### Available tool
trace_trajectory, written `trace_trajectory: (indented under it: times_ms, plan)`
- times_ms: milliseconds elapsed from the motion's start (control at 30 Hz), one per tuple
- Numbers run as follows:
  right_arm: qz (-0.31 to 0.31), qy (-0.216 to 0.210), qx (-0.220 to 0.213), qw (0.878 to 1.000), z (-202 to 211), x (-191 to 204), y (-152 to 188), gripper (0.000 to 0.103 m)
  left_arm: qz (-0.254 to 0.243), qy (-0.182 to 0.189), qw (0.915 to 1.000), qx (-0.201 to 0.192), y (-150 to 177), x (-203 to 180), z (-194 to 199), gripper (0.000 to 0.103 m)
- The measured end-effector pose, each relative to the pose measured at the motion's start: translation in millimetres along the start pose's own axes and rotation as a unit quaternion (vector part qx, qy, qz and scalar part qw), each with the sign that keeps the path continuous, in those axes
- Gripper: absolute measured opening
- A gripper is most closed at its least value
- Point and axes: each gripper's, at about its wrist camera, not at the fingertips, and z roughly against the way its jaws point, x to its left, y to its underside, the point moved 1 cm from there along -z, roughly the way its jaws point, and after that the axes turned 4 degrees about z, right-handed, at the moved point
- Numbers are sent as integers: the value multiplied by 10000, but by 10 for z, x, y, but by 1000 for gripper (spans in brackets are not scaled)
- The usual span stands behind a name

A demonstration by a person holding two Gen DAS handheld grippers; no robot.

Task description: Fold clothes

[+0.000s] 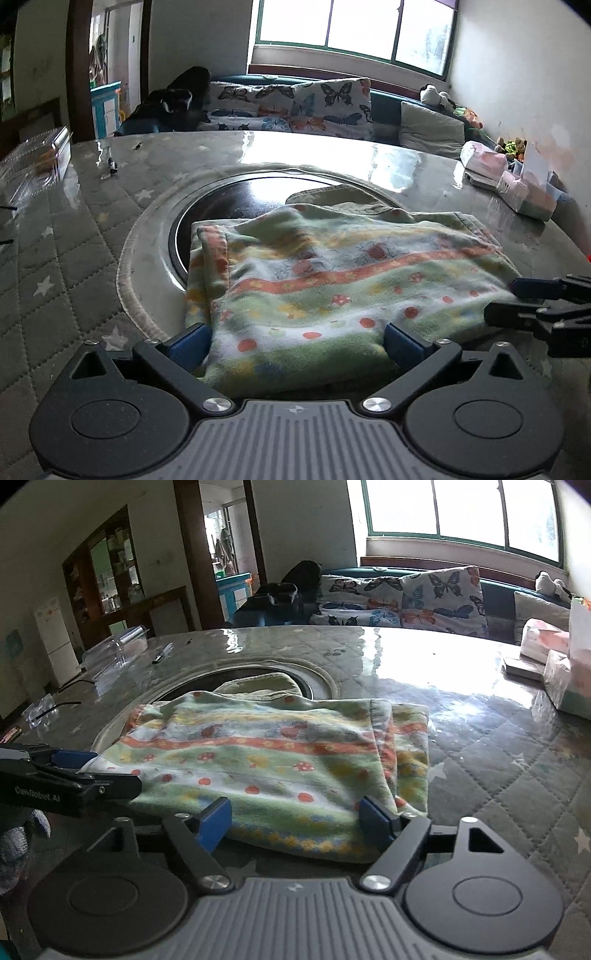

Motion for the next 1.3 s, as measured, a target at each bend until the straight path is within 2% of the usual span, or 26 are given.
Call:
trace_trajectory:
  times_ms: [167, 333, 500, 667, 800, 967, 1200, 1300]
  plan:
    - [61, -56, -11, 10000, 3, 38, -28, 95, 123, -174, 9997, -117, -29, 81, 80, 103]
    - [156, -94, 35, 9998, -19, 78, -31, 103, 60, -120, 9999, 5, 24, 139, 44, 103]
    - [306, -33, 30, 9995, 31, 117, -82, 103, 164, -61, 9998, 77, -66, 212, 55, 103]
    - [442, 90, -56, 9990, -5, 104, -251, 103, 201, -240, 9995, 3, -254, 282, 10, 103]
    - [609, 322, -77, 9976, -169, 72, -441, 103, 168, -338, 9993, -36, -486, 265, -96, 103]
    - [500, 566, -46, 9971, -483, -68, -688, 103, 77, -545, 9984, -99, -739, 243, -340, 103]
    - [276, 933, 291, 9948, -838, -329, -730, 103, -33, -794, 9967, 179, -789, 299, -703, 103]
    - [223, 1180, 429, 9918, -889, -435, -697, 103, -86, -903, 9957, 173, -767, 348, -763, 103]
